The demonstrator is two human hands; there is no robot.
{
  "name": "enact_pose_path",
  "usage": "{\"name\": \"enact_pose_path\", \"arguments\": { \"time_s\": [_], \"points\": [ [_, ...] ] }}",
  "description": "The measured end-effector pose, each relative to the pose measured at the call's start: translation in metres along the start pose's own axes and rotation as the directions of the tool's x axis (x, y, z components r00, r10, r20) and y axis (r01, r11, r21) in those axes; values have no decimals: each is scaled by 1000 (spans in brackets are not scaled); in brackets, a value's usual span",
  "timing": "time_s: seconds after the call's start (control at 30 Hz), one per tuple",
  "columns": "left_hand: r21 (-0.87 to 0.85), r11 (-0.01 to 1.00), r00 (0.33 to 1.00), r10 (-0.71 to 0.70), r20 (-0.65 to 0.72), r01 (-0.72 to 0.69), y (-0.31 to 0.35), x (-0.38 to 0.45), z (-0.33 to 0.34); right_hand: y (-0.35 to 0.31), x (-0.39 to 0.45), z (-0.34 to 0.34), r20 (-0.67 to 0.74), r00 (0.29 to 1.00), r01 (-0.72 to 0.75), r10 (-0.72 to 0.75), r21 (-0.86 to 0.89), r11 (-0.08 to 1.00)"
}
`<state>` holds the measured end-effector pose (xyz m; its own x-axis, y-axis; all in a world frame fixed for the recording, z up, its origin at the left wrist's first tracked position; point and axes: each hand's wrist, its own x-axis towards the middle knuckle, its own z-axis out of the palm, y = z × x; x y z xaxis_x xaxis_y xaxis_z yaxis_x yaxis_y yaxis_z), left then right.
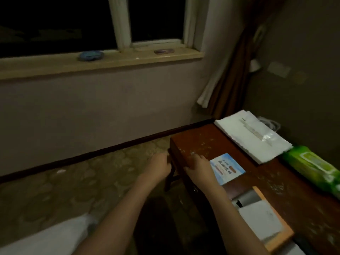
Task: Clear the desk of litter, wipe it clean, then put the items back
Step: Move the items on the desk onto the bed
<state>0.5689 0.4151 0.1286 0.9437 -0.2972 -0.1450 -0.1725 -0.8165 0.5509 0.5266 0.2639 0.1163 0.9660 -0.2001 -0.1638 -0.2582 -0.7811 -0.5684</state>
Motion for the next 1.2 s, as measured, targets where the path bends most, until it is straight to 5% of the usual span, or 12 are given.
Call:
{"name": "enact_pose_path", "arguments": {
  "time_s": [0.2, 0.37, 0.77, 1.2],
  "points": [
    [127, 965, 960, 205, 188, -231, 60, 79, 31, 65, 22, -28, -116, 957, -261, 265, 49, 964],
    [167, 939, 919, 239, 315, -301, 88, 121, 77, 114, 57, -39, -164, 917, -359, 364, 63, 931],
    [100, 986, 877, 73, 475, -136, 112, 205, 177, 192, 148, -41, -119, 830, -531, 546, 137, 837],
    [419, 886, 836, -69, 544, -200, 111, 245, 234, 216, 167, -52, -152, 694, -675, 703, 203, 710]
  ]
}}
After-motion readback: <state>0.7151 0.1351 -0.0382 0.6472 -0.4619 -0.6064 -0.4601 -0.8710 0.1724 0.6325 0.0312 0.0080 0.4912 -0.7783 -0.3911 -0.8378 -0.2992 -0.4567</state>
